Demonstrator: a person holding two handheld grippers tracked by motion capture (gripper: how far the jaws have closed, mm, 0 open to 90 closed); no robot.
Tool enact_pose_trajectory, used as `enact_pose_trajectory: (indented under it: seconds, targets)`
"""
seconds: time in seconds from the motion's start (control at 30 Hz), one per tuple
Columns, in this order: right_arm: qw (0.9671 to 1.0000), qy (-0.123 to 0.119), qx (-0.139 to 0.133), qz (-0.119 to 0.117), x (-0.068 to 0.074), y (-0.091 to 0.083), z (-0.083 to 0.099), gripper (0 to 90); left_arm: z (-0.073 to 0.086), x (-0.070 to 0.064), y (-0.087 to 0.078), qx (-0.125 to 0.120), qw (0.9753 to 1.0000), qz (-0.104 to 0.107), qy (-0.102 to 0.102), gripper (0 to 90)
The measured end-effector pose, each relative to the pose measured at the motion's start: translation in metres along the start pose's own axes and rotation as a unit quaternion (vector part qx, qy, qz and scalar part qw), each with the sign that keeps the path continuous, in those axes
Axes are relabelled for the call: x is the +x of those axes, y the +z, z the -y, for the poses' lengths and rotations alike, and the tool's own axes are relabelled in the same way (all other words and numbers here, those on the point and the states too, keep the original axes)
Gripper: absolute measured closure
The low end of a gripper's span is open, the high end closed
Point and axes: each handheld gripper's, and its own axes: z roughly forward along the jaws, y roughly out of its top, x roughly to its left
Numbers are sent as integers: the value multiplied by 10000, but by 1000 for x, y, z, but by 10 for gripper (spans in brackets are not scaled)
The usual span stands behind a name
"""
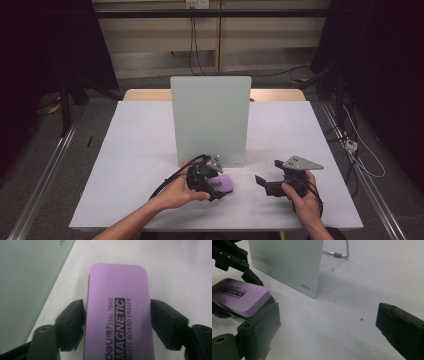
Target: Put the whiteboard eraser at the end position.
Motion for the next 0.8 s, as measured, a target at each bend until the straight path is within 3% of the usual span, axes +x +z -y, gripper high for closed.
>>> enact_pose_trajectory:
  seconds: [0.07, 0.1, 0.23, 0.3, 0.47, 0.6, 0.67, 0.7, 0.73, 0.77, 0.8]
  targets:
    - [10000, 0, 1, -3, 0, 0, 0, 58, -2, -1, -3, 52, 9998, -186, 5, 209]
    - [10000, -1, 1, -4, 0, 0, 0, 58, -1, 0, -3, -83, 10000, -44, -11, 188]
    - [10000, -2, -4, -4, 0, 0, 0, 58, 0, 2, -7, -238, 9993, -248, -111, 97]
    - [10000, -6, -6, 3, 0, 0, 0, 58, 0, 3, -10, -391, 9984, -362, -206, 93]
    - [10000, -8, -4, -9, 0, 0, 0, 58, 1, 6, -22, -536, 9974, -392, -263, 70]
    - [10000, 1, -5, -11, 0, 1, 0, 58, 3, 10, -32, -818, 9945, -472, -449, 68]
    - [10000, 7, -7, -8, 0, 1, 0, 58, 5, 10, -39, -896, 9929, -622, -475, 66]
    - [10000, 3, -4, -8, 0, 1, 0, 58, 6, 12, -39, -1027, 9927, -433, -469, 66]
    - [10000, 2, -3, -12, 0, 1, 0, 58, 7, 12, -41, -1056, 9927, -378, -446, 66]
    - [10000, 0, -6, -12, 0, 1, 0, 58, 8, 12, -43, -1072, 9923, -423, -450, 63]
    - [10000, 4, -5, -7, 0, 1, 0, 58, 9, 11, -46, -985, 9922, -622, -442, 62]
